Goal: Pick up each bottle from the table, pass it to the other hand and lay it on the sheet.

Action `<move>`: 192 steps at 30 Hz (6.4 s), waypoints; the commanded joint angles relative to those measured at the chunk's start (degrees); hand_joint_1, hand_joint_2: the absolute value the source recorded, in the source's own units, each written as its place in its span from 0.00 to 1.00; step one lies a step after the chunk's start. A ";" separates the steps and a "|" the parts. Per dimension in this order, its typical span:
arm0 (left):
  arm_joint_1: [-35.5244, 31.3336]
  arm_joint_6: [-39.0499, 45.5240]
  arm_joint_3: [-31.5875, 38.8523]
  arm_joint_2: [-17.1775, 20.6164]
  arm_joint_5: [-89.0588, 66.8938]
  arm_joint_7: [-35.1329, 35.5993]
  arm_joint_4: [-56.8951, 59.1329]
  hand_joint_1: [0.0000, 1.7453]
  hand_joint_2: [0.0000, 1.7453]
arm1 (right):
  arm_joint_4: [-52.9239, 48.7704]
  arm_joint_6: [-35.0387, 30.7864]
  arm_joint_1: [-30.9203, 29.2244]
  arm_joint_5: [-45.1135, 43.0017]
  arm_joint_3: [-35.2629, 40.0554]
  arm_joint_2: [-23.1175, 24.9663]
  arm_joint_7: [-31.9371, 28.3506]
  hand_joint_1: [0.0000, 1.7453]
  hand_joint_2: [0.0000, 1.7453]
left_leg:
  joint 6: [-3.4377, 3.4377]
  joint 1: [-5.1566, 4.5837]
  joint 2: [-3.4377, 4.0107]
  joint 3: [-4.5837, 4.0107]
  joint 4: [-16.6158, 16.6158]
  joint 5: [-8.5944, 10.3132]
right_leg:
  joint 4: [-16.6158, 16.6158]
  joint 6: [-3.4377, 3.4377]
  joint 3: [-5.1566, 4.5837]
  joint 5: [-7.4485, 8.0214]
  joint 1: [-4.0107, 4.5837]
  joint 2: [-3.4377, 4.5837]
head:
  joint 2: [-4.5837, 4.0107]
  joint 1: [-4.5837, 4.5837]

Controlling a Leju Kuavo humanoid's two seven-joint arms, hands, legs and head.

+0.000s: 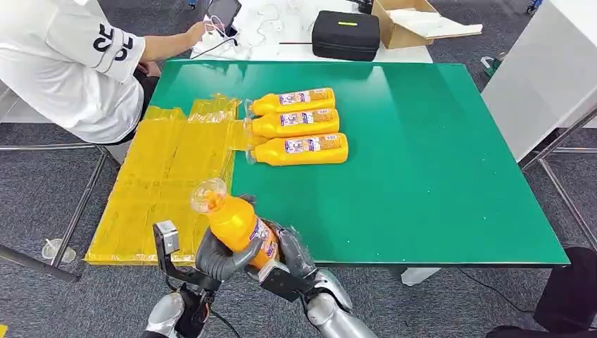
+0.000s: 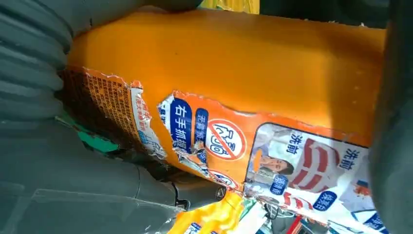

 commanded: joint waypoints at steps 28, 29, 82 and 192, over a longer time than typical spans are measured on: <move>-9.13 22.62 13.67 1.71 -3.68 -0.81 -0.91 1.00 1.00 | -20.39 5.57 4.20 -8.93 -2.48 -4.27 3.08 0.00 0.00 | 0.04 0.02 -0.11 0.08 0.04 0.00 | 0.05 -0.09 0.11 -0.07 0.05 -0.20 | 0.00 -0.02; -10.12 24.20 14.61 1.89 -4.40 -1.69 -0.99 1.00 1.00 | -21.34 6.56 4.56 -9.61 -2.52 -4.52 3.22 0.00 0.00 | 0.02 0.05 -0.04 0.05 0.02 0.01 | 0.00 -0.07 0.05 -0.01 0.08 -0.10 | 0.00 -0.02; -28.69 28.51 -1.22 21.38 -67.55 -0.71 41.09 0.75 1.00 | -19.57 13.12 1.24 -21.37 -1.54 -2.13 0.84 0.00 0.00 | 0.02 0.00 0.21 0.23 -0.06 -0.01 | -0.01 -0.08 0.16 -0.01 0.02 0.12 | 0.00 -0.02; -14.90 39.11 17.30 3.12 -15.51 -8.42 7.08 0.00 1.00 | 14.10 28.12 -23.55 9.11 17.08 -20.61 28.00 0.00 1.00 | 0.01 0.00 -0.26 0.64 -0.07 0.06 | -0.10 -0.13 0.69 -0.05 0.04 -0.34 | 0.00 -0.02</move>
